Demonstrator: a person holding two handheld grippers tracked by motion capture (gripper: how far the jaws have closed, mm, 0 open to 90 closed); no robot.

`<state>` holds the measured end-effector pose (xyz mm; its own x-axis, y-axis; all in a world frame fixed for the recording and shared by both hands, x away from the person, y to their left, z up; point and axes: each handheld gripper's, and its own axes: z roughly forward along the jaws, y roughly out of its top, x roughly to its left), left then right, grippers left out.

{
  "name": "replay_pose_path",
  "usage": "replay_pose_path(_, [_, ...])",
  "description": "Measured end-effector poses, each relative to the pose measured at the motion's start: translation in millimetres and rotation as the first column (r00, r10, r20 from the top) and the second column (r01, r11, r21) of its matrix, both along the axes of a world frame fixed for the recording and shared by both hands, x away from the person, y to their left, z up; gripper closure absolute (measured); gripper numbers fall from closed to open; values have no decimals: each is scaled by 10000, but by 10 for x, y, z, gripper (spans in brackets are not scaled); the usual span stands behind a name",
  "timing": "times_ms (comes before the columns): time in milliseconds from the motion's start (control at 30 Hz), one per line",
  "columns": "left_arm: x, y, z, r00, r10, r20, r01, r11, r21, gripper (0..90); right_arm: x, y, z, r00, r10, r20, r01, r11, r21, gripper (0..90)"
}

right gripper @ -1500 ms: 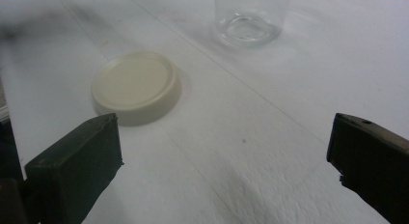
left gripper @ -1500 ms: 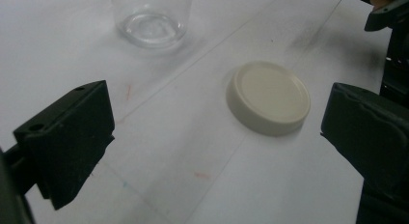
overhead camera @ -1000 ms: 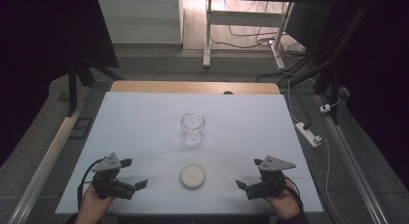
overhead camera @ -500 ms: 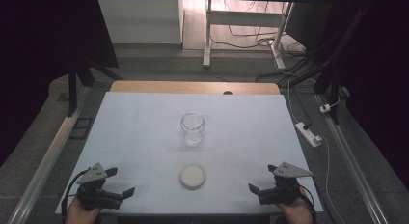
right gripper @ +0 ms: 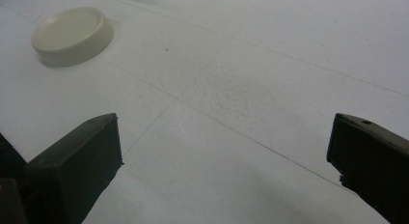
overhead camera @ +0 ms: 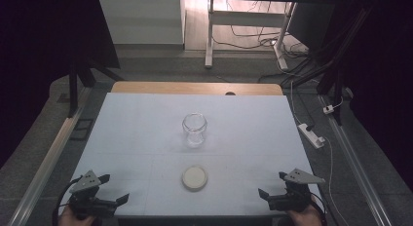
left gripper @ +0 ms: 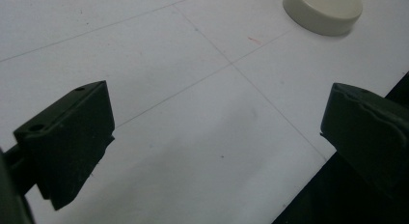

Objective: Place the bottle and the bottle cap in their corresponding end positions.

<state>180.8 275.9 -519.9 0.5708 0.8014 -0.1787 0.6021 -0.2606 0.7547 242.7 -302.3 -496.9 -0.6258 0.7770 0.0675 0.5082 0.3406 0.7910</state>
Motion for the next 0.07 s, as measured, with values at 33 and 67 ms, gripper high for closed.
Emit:
replay_pose_path(33, [1,4,0,10000,-19,-9,19,10000,-61,0,-1,-5,0,10000,-24,-5,24,10000,18,0])
replay_pose_path(67, [4,4,0,10000,-30,-24,30,10000,-77,0,0,-7,-1,10000,-58,3,58,10000,33,0])
